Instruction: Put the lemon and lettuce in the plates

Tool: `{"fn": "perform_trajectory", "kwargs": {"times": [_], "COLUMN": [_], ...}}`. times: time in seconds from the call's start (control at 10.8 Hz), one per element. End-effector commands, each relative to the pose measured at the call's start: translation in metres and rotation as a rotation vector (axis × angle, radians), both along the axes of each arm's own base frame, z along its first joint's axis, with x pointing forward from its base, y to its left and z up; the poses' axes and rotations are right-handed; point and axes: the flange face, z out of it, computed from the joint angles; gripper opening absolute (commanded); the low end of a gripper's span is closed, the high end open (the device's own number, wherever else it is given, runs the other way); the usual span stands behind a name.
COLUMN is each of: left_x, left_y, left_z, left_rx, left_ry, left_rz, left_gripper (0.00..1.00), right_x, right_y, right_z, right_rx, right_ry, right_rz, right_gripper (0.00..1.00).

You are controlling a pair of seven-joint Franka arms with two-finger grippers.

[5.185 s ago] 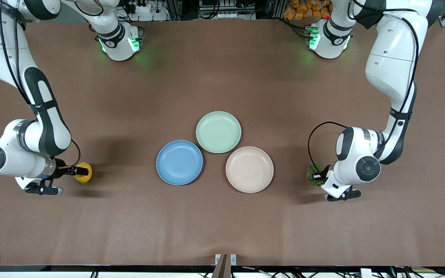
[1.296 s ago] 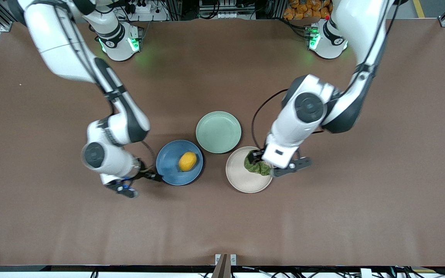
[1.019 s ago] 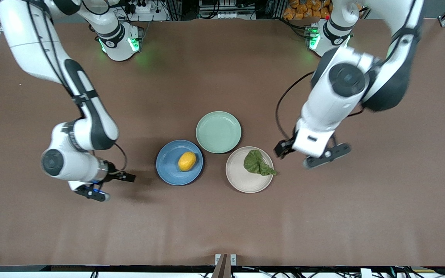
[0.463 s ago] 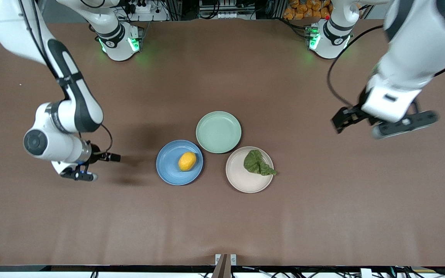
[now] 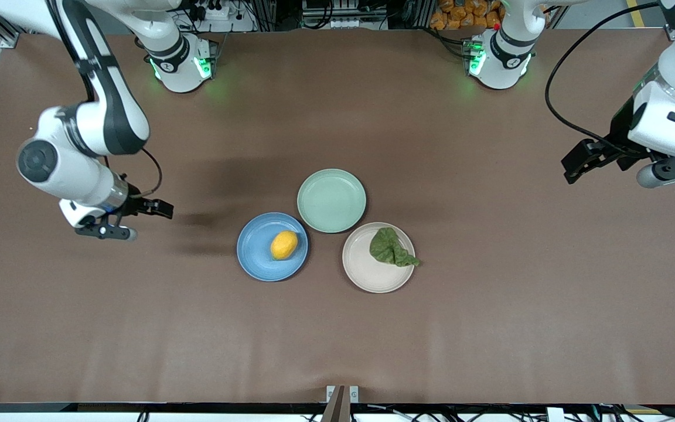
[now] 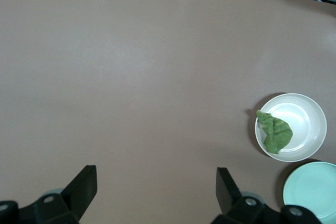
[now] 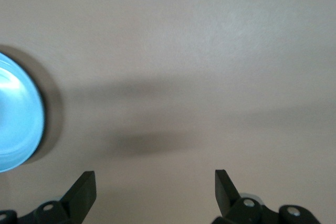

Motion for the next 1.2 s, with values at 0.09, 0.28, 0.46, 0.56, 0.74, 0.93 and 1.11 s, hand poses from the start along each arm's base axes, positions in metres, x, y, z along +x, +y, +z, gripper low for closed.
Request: {"fn": "perform_trajectory", "kwargs": {"times": [0.09, 0.28, 0.46, 0.56, 0.74, 0.93, 1.11], "left_x": [-0.013, -0.014, -0.014, -0.014, -0.015, -0.015, -0.013], "left_y": [0.009, 0.009, 0.005, 0.005, 0.002, 0.005, 0.01], "left_z": [0.003, -0.001, -0.002, -0.002, -0.003, -0.002, -0.002], "left_rx": [-0.043, -0.066, -0.064, -0.06, -0.05, -0.045, -0.043], "left_ry": [0.023, 0.035, 0.031, 0.03, 0.037, 0.043, 0.044], "left_rz": [0.01, 0.012, -0.002, -0.005, -0.062, -0.125, -0.145], "left_gripper": [1.0, 1.0, 1.0, 1.0, 1.0, 1.0, 1.0], "right_x": [0.003, 0.017, 0.023, 0.019, 0.014, 0.013, 0.009], "right_y": [-0.004, -0.01, -0.015, -0.016, -0.015, -0.028, -0.034], "right_z": [0.101, 0.161, 0.223, 0.244, 0.27, 0.285, 0.291], "right_rx": [-0.018, -0.017, -0.017, -0.017, -0.021, -0.021, -0.023], "right_ry": [-0.08, -0.123, -0.162, -0.145, -0.133, -0.143, -0.127], "right_rz": [0.07, 0.086, 0.115, 0.124, 0.178, 0.185, 0.211], "right_gripper": [1.0, 1.0, 1.0, 1.0, 1.0, 1.0, 1.0]}}
